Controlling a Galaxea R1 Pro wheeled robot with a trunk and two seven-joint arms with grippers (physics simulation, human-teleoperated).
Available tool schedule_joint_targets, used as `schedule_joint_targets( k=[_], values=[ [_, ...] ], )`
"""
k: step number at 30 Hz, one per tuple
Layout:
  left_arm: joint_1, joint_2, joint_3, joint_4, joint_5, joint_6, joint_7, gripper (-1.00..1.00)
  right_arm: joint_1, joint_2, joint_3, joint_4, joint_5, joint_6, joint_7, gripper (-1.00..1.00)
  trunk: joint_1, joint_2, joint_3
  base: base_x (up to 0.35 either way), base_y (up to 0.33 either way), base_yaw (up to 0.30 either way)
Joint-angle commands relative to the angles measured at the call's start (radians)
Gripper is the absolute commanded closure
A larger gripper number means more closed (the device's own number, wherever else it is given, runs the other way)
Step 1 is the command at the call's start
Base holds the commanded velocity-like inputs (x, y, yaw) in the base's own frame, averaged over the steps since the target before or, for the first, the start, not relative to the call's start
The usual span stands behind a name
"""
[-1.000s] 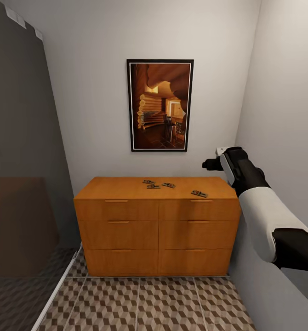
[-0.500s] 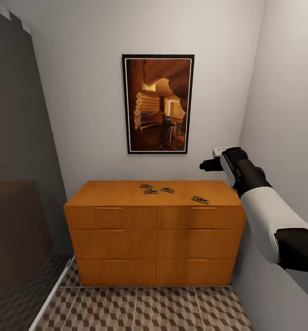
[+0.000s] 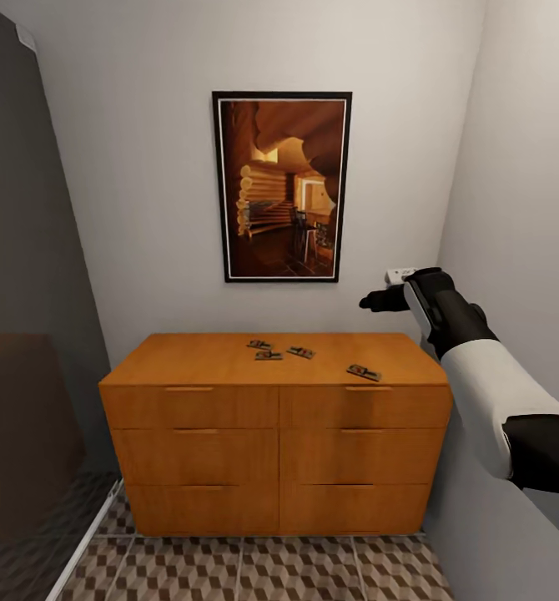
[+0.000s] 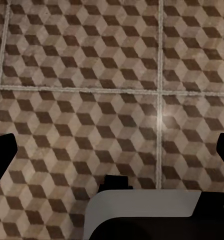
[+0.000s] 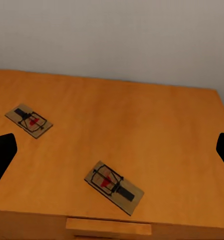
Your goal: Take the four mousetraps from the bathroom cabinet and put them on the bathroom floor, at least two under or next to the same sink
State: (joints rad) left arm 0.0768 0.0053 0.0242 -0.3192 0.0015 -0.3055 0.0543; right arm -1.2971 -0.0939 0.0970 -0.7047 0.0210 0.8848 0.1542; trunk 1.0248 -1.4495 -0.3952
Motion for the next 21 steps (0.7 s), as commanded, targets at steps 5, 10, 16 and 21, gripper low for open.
schedule_joint_targets(
  k=[5, 10, 16, 21],
  values=[
    [0.001, 0.000, 0.001, -0.001, 0.000, -0.001, 0.001, -1.00, -0.001, -0.001, 0.004, -0.001, 0.002, 0.003, 0.051, -1.00, 0.000, 0.000, -0.001, 0.128, -0.002, 0.000],
    [0.001, 0.000, 0.001, -0.001, 0.000, -0.001, 0.001, -1.00, -0.001, -0.002, 0.004, 0.001, 0.003, -0.022, 0.122, -1.00, 0.000, 0.000, -0.001, 0.127, 0.000, 0.000],
    [0.001, -0.001, 0.001, -0.001, 0.000, -0.001, 0.001, -1.00, -0.001, -0.003, 0.005, 0.010, 0.003, -0.036, 0.204, -1.00, 0.000, 0.000, -0.001, 0.126, 0.000, 0.000],
    [0.001, 0.000, 0.001, -0.001, 0.001, -0.001, 0.001, -1.00, -0.001, -0.003, 0.015, 0.038, 0.005, -0.040, 0.261, -1.00, 0.000, 0.000, -0.001, 0.123, 0.000, 0.000]
  ],
)
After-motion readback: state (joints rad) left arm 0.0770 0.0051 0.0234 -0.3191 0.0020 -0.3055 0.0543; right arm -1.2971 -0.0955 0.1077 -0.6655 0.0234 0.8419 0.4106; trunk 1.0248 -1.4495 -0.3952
